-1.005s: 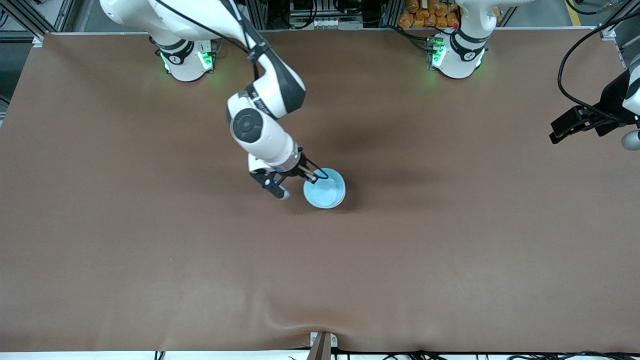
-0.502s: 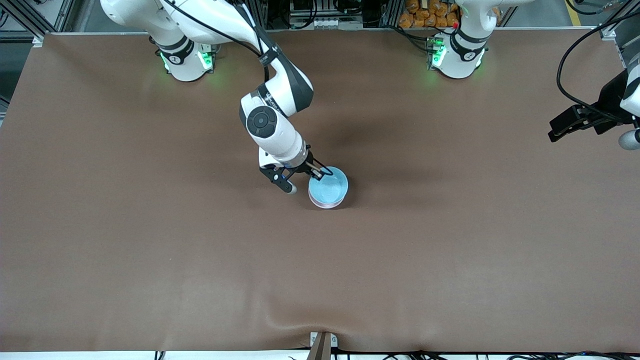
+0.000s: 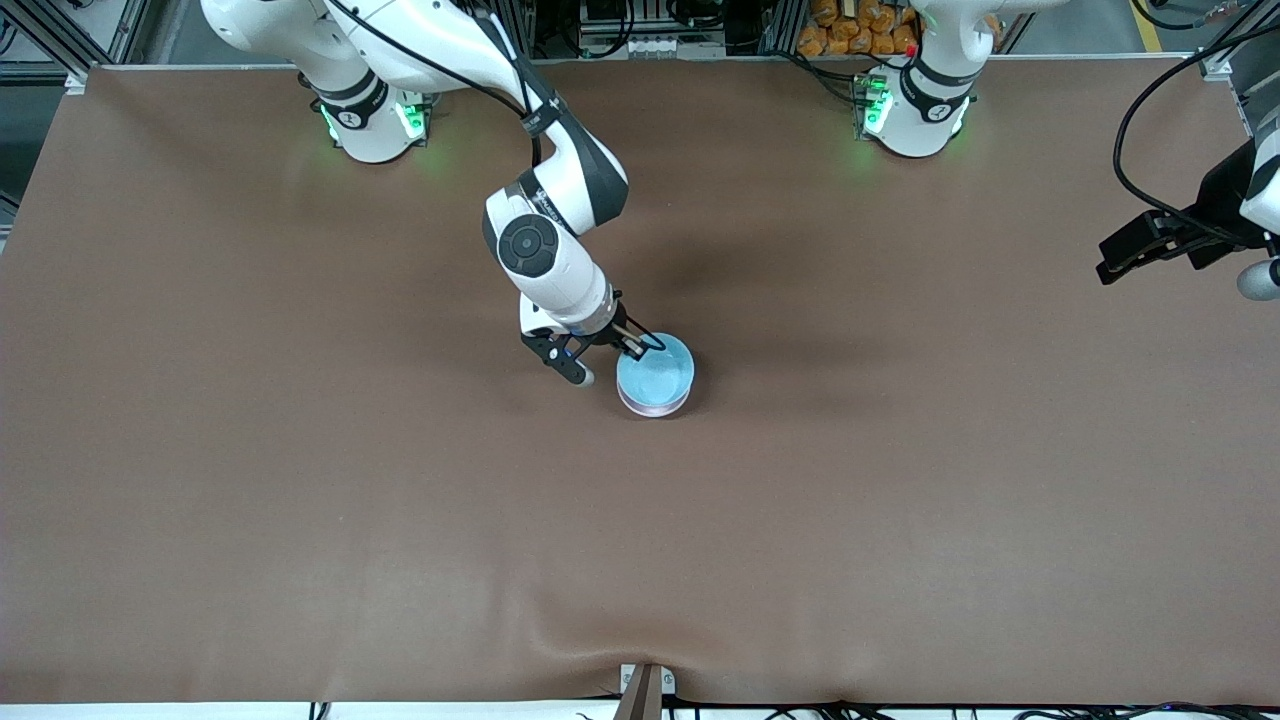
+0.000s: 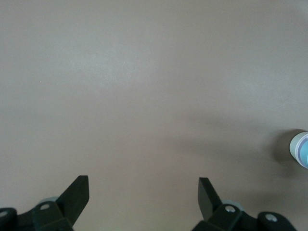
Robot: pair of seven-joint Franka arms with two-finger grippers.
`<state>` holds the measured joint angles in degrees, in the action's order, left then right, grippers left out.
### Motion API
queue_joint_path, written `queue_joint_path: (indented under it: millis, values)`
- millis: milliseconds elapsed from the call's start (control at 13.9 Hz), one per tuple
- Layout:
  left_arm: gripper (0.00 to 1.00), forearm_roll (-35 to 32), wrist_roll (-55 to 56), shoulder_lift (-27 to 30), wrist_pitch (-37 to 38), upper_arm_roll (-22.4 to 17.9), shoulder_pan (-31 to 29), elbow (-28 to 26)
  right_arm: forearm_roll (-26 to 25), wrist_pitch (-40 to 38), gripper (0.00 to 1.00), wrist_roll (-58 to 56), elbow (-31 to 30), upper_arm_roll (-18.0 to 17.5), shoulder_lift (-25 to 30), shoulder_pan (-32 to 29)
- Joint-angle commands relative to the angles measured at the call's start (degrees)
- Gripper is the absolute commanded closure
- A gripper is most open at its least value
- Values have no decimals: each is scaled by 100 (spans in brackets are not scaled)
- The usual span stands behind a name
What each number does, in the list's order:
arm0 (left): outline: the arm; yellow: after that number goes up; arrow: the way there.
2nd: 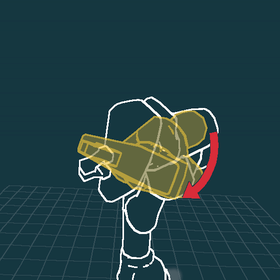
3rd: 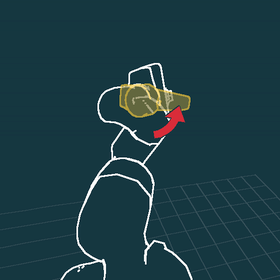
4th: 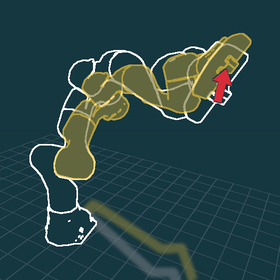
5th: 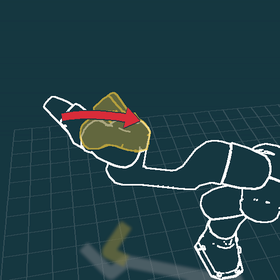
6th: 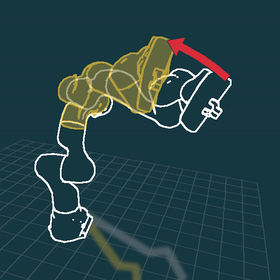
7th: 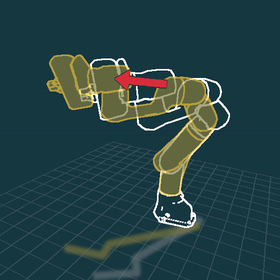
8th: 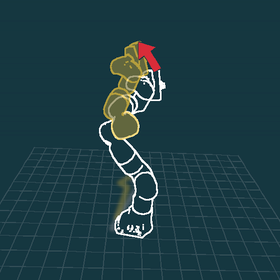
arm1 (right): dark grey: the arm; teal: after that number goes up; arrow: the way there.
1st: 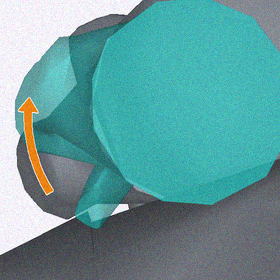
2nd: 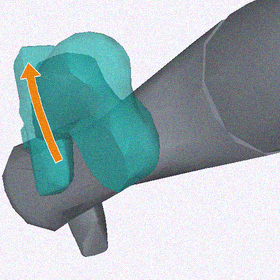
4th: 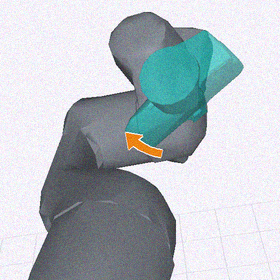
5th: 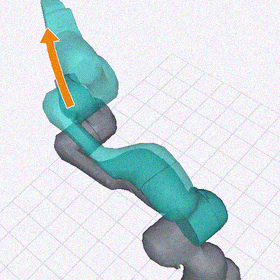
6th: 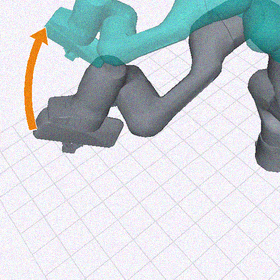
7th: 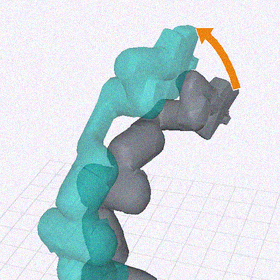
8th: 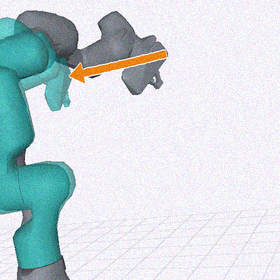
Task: Stack pink and blue bowls on white bowl
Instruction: 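Lower the blue bowl into the pink bowl with the right gripper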
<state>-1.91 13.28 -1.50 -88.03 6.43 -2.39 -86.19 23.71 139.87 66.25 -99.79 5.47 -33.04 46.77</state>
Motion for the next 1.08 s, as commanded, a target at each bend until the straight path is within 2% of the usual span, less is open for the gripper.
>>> queue_joint_path:
  millis: [0, 144, 215, 287, 359, 789, 1005]
  values:
    - [0, 95, -107, 115, -39, -54, 11, -117, 116, 58, 100, 20, 21, 68, -71, 77]
    - [0, 95, -107, 106, -39, -54, 11, -126, 99, 67, 100, 20, 47, 68, -97, 77]
    - [0, 95, -107, 106, -39, -54, 11, -126, 64, 58, 70, 11, 56, 68, -97, 77]
    - [0, 95, -107, 106, -56, -54, 11, -126, 38, 49, 6, -24, 56, 68, -97, 77]
    - [0, 95, -107, 106, -56, -54, 11, -126, 37, 49, 0, -24, 65, 68, -80, 77]
    - [0, 95, -107, 106, -65, -54, 20, -152, 37, -143, 0, -121, 126, 103, 280, -194]
    - [0, 103, -107, 106, -65, -54, 28, -152, 46, -879, 0, -900, 126, 94, 745, -711]
